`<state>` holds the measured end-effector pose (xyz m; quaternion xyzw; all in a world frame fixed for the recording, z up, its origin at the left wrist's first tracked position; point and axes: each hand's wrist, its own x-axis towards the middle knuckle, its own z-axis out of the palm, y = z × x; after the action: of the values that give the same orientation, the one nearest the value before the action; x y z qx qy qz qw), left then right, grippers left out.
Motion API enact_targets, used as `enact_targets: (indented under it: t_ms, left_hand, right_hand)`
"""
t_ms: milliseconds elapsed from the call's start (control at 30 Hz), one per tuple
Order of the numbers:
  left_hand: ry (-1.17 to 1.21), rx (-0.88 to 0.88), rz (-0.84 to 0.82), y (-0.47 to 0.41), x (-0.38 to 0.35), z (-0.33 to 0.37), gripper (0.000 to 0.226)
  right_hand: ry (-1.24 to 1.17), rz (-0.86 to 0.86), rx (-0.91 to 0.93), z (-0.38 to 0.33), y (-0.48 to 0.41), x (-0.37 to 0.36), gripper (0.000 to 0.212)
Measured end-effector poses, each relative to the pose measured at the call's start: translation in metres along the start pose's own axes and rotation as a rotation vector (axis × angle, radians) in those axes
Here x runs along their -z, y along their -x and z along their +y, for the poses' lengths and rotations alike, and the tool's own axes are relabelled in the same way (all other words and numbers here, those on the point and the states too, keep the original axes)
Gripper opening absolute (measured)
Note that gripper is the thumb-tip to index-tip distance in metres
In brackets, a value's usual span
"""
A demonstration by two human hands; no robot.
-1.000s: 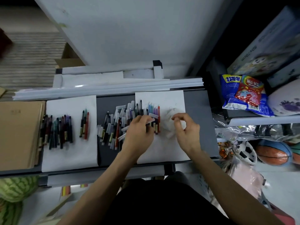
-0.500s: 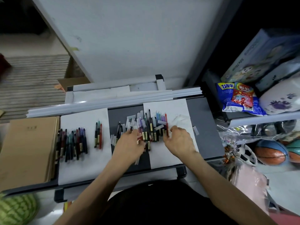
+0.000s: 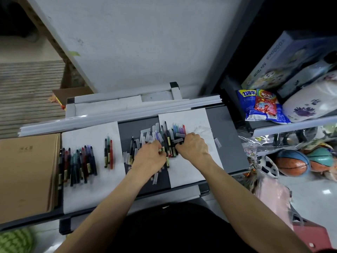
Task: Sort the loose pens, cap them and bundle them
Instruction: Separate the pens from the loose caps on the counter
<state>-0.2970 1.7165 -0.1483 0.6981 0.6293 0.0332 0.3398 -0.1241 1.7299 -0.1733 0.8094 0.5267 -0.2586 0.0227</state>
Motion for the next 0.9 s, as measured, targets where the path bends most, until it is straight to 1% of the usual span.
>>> enact_targets:
  t_ms: [100,300,533,667,767,833,900]
  left_hand:
    - [0.008,0.033,-0.005,-0.001,-0.002,-0.002,0.027]
    - [0.039,0.08,0.006,0.001,-0.005,-0.004,0.03]
    - [0.057,0.106,0.055,0.004,-0.002,-0.006,0.022]
    - [0.087,0.121,0.08,0.008,0.001,-0.004,0.019]
    - [0.127,0.101,0.118,0.01,0.004,-0.004,0.021]
    - [0.183,0.085,0.12,0.011,0.004,-0.002,0.02]
    - [0.304,0.091,0.101,0.008,0.0,0.002,0.018]
  right_hand:
    - [0.035,-0.019,0.01,-0.002,-0.004,0.002,0.032]
    - [0.116,-0.063,0.047,-0.009,-0.01,-0.004,0.026]
    - [0.096,-0.011,0.1,0.0,-0.009,-0.011,0.019]
    - [0.088,-0.024,0.114,0.006,-0.009,-0.01,0.025]
    - [0.049,-0.032,0.097,0.016,-0.009,-0.007,0.037]
    - [0.015,-0.02,0.096,0.025,-0.008,-0.004,0.044]
    - [-0.039,-0.009,0.102,0.034,-0.007,-0.001,0.047]
